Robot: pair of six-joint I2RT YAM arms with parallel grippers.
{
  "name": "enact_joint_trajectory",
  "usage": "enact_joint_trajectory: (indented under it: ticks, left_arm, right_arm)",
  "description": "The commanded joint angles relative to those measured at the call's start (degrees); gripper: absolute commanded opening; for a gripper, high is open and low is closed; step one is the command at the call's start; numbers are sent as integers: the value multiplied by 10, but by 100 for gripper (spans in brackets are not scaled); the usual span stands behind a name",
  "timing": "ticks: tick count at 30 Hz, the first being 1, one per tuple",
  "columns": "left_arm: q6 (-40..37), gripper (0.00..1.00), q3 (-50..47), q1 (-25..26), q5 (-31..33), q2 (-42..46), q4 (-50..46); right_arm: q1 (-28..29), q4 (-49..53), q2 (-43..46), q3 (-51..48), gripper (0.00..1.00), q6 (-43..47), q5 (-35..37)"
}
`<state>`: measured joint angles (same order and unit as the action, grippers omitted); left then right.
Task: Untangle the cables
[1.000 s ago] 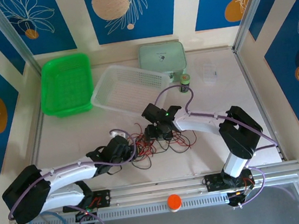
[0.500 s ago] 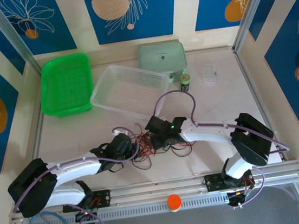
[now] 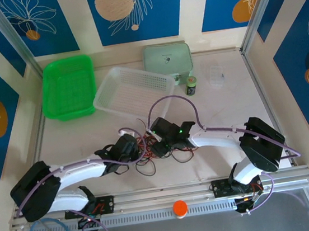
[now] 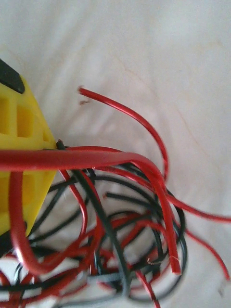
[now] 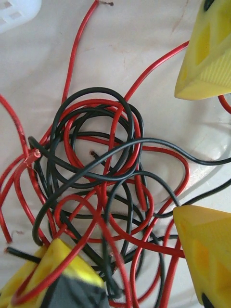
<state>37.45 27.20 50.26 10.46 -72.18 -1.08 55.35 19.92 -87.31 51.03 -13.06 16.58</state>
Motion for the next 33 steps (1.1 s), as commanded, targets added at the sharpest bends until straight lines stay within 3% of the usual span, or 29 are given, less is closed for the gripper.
enact_joint_trajectory:
  ticks: [1,6,13,17,25,33]
  left_arm:
    - [-52,0,8,1,-19,67,-1]
    - [-106,0,8,1,-39,145,-20]
    - [-135,0,31,4,-112,143,-22]
    - [-154,0,56,16,-153,142,-17]
    - [-214,0,115,21,-201,141,-49]
    - [-224,0,134,21,-231,125,-17]
  right_arm:
    - [-9,-20,8,4,60,-36,-23]
    - [-29,-49,43,-31,59,-123,-37]
    - [-84,-173,137,-127,59,-187,-167]
    - [-126,-214,195,-176,60,-180,-234]
    - [-272,-248,278,-246,62,-127,-426]
    - [-321,-245,258,-239,63,-52,-510]
